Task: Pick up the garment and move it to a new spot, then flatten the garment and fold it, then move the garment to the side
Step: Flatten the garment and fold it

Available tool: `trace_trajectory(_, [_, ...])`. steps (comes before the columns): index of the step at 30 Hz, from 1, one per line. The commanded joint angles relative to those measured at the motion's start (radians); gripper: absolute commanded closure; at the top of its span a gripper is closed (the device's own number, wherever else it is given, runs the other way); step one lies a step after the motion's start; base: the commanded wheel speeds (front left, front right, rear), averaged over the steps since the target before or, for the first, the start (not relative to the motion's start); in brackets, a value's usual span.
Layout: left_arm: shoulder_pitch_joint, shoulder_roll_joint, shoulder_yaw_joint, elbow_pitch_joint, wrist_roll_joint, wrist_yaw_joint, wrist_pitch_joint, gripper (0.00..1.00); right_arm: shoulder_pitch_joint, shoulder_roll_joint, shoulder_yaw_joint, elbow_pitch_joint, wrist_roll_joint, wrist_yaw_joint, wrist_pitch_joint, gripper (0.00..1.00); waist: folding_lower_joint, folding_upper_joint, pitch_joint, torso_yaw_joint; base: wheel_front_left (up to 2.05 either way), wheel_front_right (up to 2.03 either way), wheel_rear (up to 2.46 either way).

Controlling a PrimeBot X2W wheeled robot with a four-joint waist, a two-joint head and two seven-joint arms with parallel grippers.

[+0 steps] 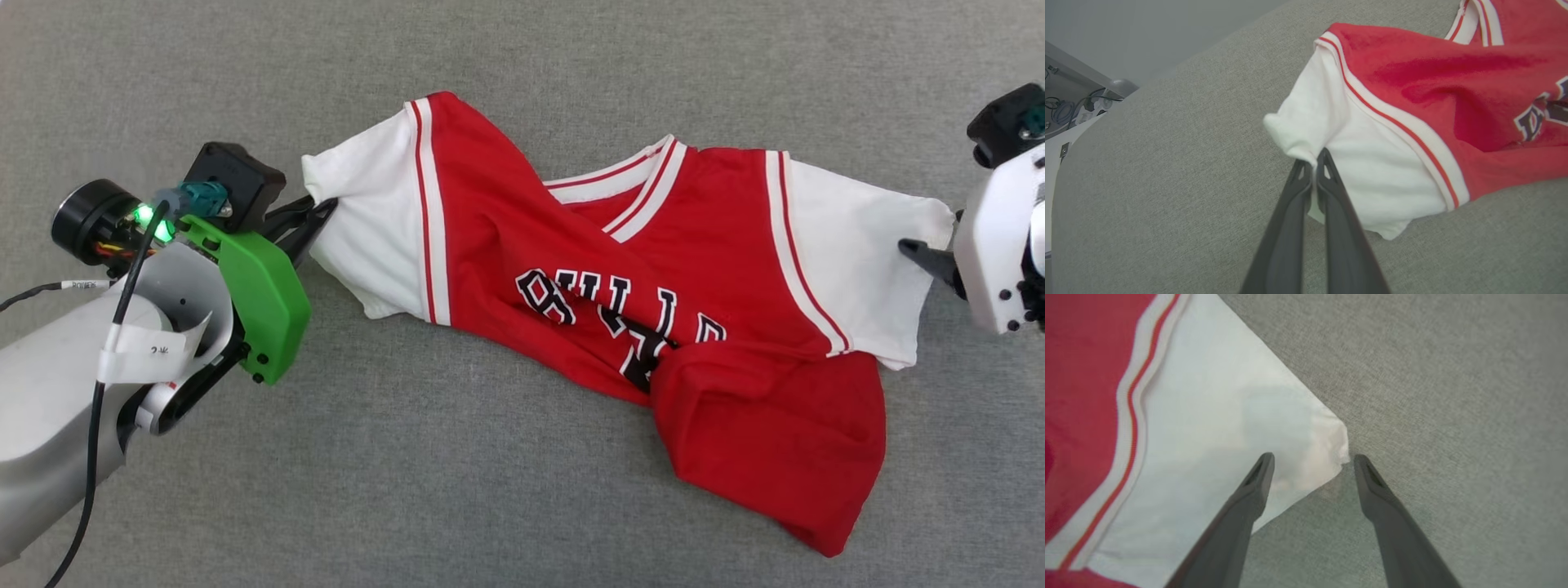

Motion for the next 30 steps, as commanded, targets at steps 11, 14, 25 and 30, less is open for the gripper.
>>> trace_trajectory(11, [-0.012, 0.0, 0.004, 0.023, 0.007, -0.001, -0.022, 1.0, 0.027, 0.041, 0.212, 0.16, 0.031, -0.001, -0.123, 0.82, 0.0, 0.0, 0.023, 0.01, 0.0, 0.0, 0.0])
trace_trajectory(14, [-0.001, 0.006, 0.002, 0.031, 0.003, -0.003, -0.029, 1.0, -0.001, 0.038, 0.216, 0.167, 0.045, -0.001, -0.203, 1.0, 0.0, 0.0, 0.001, -0.002, 0.0, 0.0, 0.0])
trace_trajectory(25, [-0.027, 0.015, 0.033, 0.008, 0.047, 0.009, -0.117, 1.0, -0.088, -0.036, 0.175, 0.092, 0.012, -0.001, -0.494, 1.0, 0.0, 0.0, -0.123, -0.027, 0.0, 0.0, 0.0])
trace_trajectory(30, [-0.063, 0.018, 0.063, -0.015, 0.085, 0.033, -0.171, 1.0, -0.113, -0.069, 0.111, 0.042, -0.006, -0.001, -0.568, 1.0, 0.0, 0.0, -0.182, -0.042, 0.0, 0.0, 0.0])
